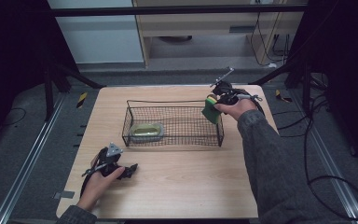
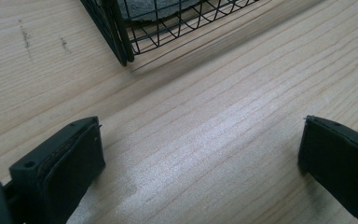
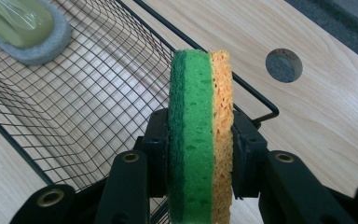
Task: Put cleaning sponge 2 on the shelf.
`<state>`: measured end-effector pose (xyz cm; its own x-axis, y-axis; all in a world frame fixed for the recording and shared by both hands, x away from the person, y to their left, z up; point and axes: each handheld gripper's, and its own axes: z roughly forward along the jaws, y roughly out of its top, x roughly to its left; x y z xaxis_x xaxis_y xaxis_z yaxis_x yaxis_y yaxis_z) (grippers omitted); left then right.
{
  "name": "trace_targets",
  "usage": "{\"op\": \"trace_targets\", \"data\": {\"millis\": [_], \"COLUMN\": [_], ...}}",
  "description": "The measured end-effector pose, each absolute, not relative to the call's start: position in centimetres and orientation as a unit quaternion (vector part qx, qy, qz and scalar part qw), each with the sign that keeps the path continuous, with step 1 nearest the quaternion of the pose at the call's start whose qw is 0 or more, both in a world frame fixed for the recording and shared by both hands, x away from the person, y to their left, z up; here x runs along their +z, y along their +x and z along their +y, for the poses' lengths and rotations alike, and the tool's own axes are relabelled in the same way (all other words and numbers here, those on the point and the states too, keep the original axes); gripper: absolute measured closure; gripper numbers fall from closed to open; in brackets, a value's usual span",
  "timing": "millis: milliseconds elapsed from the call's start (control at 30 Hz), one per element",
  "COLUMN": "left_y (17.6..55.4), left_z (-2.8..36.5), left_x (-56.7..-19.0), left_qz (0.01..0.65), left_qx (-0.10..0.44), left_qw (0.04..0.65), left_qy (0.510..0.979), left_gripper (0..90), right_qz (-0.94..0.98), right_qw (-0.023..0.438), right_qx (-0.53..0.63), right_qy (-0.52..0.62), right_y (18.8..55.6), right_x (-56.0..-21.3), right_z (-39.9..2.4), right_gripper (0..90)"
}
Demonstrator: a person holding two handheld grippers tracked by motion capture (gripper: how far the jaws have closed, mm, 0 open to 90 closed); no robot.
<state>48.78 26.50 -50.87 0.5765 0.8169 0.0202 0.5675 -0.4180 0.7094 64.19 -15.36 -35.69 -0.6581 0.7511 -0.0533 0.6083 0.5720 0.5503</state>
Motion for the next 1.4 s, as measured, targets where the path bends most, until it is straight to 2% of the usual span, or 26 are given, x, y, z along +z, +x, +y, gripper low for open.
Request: {"op": "trace_targets", "data": {"millis": [300, 1400], "left_y": [48.8, 48.8], "left_z": [26.5, 26.4], "left_x": [-50.9, -50.9], "left_qz": [0.422, 0.420], "left_qx": [0.185, 0.185], "left_qw": [0.338, 0.338], "left_qy": [0.820, 0.822], "left_gripper": [0.0, 0.0], "right_qz": [0.876, 0.875], "right_qw": [0.151, 0.138], "right_qx": [0.238, 0.240], "right_qy": [0.392, 0.398], "right_y": [64.5, 64.6], "right_x": [-36.6, -38.8], "right_z": [-15.3, -15.3], "right_gripper": [64.4, 64.3]}}
